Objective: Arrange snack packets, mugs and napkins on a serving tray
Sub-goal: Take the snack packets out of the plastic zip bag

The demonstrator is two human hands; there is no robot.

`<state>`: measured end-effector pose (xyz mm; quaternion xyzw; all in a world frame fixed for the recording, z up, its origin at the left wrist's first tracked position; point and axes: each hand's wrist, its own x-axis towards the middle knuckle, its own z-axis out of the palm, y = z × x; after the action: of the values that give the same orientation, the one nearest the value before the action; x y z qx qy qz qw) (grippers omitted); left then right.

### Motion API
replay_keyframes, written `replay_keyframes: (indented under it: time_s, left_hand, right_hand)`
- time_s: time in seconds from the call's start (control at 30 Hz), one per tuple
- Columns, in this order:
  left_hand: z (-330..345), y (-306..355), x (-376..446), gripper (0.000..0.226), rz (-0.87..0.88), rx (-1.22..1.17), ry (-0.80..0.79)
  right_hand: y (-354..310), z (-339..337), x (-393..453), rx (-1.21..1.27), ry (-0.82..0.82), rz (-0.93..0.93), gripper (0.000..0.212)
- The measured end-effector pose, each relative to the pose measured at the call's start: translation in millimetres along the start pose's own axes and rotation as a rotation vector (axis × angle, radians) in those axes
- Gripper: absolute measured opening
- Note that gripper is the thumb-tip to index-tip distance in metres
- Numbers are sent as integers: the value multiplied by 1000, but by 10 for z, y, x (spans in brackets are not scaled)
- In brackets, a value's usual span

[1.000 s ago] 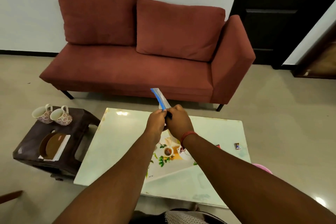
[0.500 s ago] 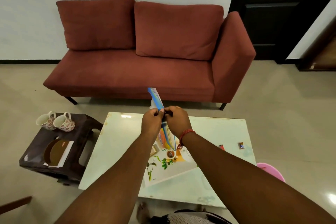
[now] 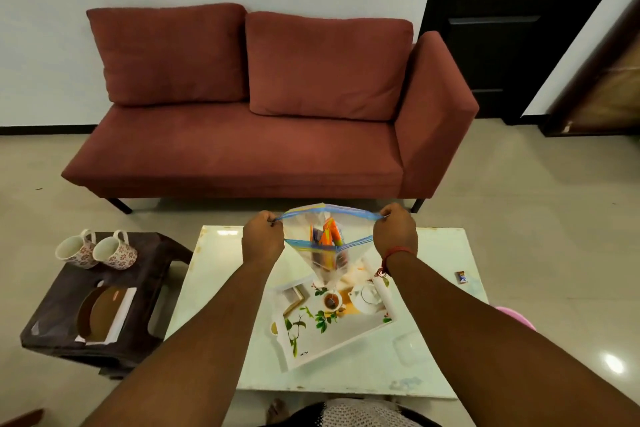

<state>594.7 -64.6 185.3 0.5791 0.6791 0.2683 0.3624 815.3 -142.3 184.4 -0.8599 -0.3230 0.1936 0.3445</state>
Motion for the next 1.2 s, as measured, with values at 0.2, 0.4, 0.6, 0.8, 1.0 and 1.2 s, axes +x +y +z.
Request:
replay_keyframes:
  time_s: [0.2, 0.4, 0.6, 0.8, 1.0, 1.2]
  left_hand:
    - [166, 150, -33, 12, 58, -80, -112]
    - [275, 302, -91, 8, 119, -100, -135]
    - [313, 422, -160, 11, 111, -132, -85]
    - [330, 388, -221, 9, 45, -147, 2]
    - [330, 212, -171, 5, -75, -173, 84]
    - [326, -142, -118, 7, -227, -112, 166]
  right_hand:
    - [-146, 163, -197, -302, 32, -443, 27]
    - [-244, 468, -362, -530, -638, -514, 29]
    - [-270, 531, -316, -694, -887, -543, 36]
    - [-243, 514, -280, -652, -685, -604, 32]
    - [-239, 497, -178, -348, -441, -651, 28]
    - [-45, 347, 14, 43, -279, -686, 15]
